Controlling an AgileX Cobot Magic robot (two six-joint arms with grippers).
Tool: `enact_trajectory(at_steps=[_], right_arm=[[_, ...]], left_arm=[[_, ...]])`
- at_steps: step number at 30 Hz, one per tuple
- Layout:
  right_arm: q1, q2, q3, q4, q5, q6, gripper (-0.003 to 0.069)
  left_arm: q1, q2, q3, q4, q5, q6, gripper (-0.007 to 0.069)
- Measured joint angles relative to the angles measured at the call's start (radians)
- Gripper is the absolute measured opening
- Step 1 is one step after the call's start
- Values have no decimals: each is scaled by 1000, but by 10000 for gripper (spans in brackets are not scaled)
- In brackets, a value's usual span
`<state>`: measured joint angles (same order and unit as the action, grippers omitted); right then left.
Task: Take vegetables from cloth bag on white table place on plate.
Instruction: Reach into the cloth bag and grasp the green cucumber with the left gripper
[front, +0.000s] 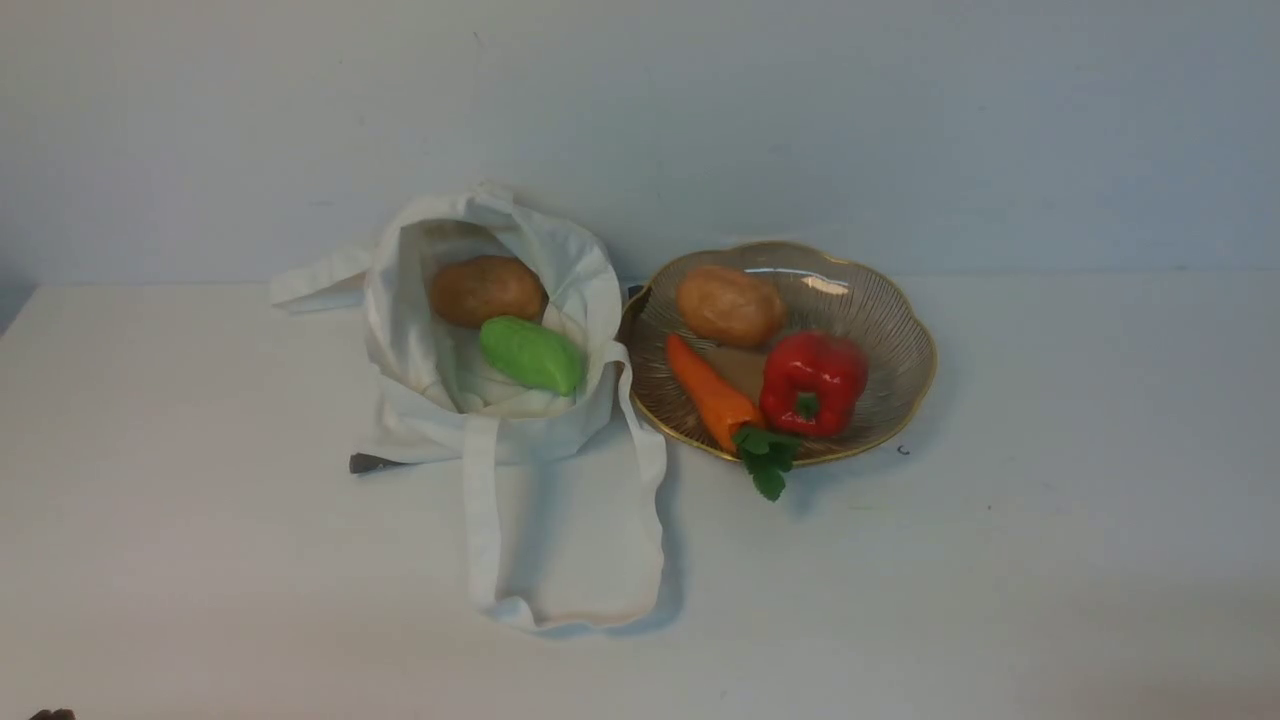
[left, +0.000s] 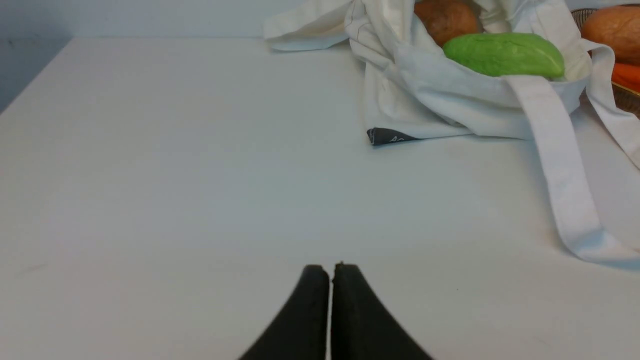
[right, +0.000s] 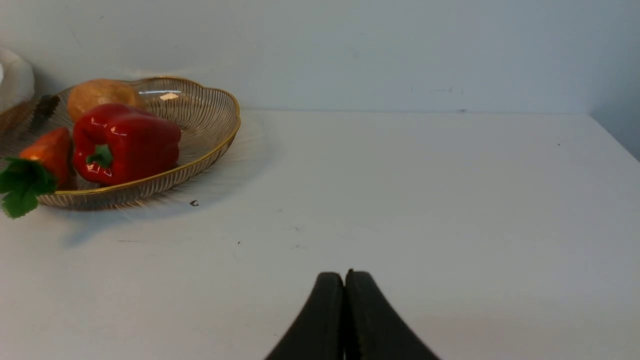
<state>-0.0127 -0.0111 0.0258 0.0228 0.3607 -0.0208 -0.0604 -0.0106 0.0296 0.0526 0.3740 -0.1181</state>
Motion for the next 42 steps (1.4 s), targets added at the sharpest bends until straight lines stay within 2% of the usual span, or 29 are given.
enact_trajectory(at_steps=[19, 24, 29, 34, 39, 42], right_arm=[[0, 0, 0, 0, 0, 0, -15], [0, 0, 0, 0, 0, 0, -15], [0, 0, 0, 0, 0, 0, -15], [0, 0, 0, 0, 0, 0, -15], [0, 0, 0, 0, 0, 0, -15], [0, 0, 0, 0, 0, 0, -15]], left_arm=[[0, 0, 0, -21, 0, -16, -5], [0, 0, 0, -439, 7, -275, -5], [0, 0, 0, -789, 15, -397, -5], [0, 0, 0, -866, -22, -377, -5], [0, 3, -94, -897, 59, -201, -5], [0, 58, -226, -897, 115, -88, -5]])
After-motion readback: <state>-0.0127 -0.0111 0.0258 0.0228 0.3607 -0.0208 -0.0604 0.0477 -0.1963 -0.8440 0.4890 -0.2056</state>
